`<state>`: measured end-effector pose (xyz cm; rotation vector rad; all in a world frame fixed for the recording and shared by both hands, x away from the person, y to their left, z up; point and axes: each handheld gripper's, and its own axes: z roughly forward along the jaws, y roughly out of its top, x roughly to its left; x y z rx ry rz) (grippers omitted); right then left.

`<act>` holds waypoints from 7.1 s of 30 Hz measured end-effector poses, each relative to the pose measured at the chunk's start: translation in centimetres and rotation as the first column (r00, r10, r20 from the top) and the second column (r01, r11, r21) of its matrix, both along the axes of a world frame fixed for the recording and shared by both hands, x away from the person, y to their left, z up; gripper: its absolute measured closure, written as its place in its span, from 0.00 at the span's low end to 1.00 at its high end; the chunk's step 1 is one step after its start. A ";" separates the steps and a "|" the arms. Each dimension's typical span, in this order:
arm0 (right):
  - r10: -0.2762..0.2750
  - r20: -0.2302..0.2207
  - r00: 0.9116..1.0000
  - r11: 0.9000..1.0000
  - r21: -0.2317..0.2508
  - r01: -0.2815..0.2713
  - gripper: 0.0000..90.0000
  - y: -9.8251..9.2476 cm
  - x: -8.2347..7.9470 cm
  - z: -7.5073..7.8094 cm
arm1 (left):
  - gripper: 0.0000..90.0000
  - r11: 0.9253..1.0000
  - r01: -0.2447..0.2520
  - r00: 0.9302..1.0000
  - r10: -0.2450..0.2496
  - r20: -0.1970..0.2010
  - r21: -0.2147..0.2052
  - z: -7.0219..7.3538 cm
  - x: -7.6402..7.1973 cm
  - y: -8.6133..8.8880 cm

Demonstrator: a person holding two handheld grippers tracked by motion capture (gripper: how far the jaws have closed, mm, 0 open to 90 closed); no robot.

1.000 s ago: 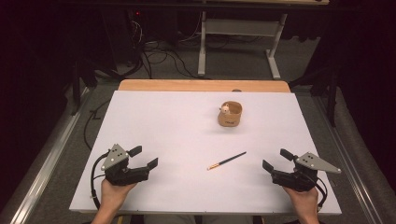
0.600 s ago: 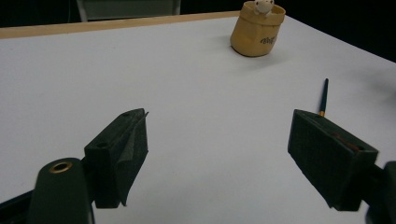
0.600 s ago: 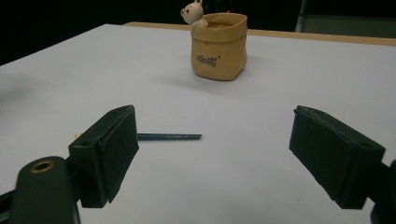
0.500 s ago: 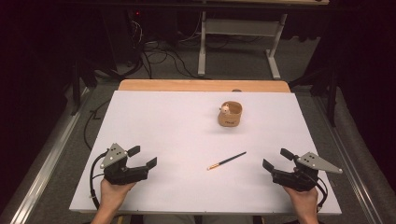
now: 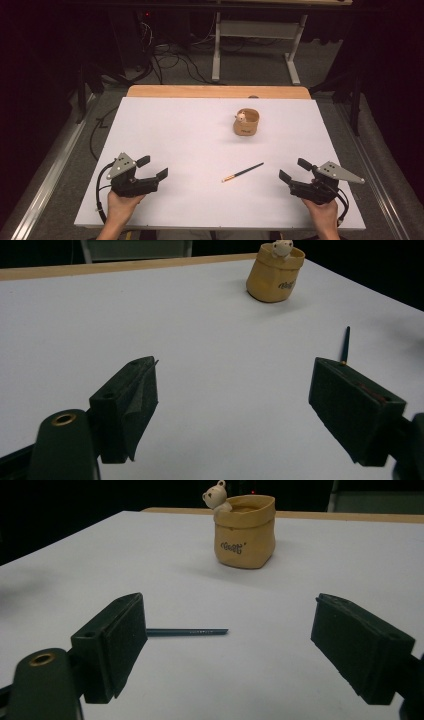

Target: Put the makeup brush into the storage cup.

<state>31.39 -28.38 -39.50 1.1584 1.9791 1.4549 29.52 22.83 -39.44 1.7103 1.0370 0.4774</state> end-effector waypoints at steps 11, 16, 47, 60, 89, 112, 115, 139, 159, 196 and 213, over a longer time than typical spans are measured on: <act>0.020 0.013 1.000 1.000 -0.001 -0.020 0.18 0.8 0.2 0.1 | 0.22 1.000 -0.001 1.000 0.001 -0.003 0.008 -0.1 0.0 -0.1; 0.030 0.033 0.999 1.000 -0.008 -0.030 0.17 1.4 0.4 0.4 | 0.21 1.000 0.009 1.000 -0.009 -0.005 0.013 -0.2 0.2 -0.2; 0.153 0.044 0.987 0.988 -0.017 -0.153 0.18 6.5 2.5 2.3 | 0.21 1.000 0.004 1.000 -0.004 -0.010 0.006 -0.1 0.2 -0.1; 0.192 0.034 0.981 0.981 -0.038 -0.191 0.18 9.6 3.7 2.7 | 0.21 1.000 0.011 1.000 -0.011 -0.013 0.011 -0.1 0.3 -0.2; 0.240 -0.067 0.969 0.964 -0.104 -0.246 0.24 12.9 6.5 3.8 | 0.20 1.000 0.008 1.000 -0.008 -0.009 0.018 -0.2 0.2 -0.2; 0.272 -0.189 0.944 0.885 -0.336 -0.322 0.29 13.0 7.0 5.6 | 0.19 1.000 0.012 1.000 -0.012 -0.008 0.017 -0.2 0.3 -0.3; 0.271 -0.204 0.941 0.876 -0.352 -0.329 0.31 12.9 7.1 5.8 | 0.19 1.000 0.010 1.000 -0.009 -0.002 0.017 -0.1 0.2 -0.2; 0.257 -0.330 0.908 0.731 -0.548 -0.406 0.32 13.3 8.0 7.6 | 0.19 1.000 0.008 1.000 -0.008 -0.006 0.020 -0.1 0.2 -0.2; 0.252 -0.495 0.831 0.587 -0.605 -0.538 0.34 15.6 8.5 6.7 | 0.19 1.000 0.005 1.000 -0.005 -0.009 0.024 0.0 0.2 0.0; 0.210 -0.615 0.760 0.455 -0.626 -0.633 0.35 17.3 9.5 2.9 | 0.19 1.000 -0.002 1.000 0.002 -0.009 0.018 0.1 0.2 0.1; 0.184 -0.648 0.739 0.452 -0.612 -0.649 0.37 17.3 10.1 0.9 | 0.19 1.000 0.003 1.000 -0.003 -0.012 0.026 0.0 0.2 0.0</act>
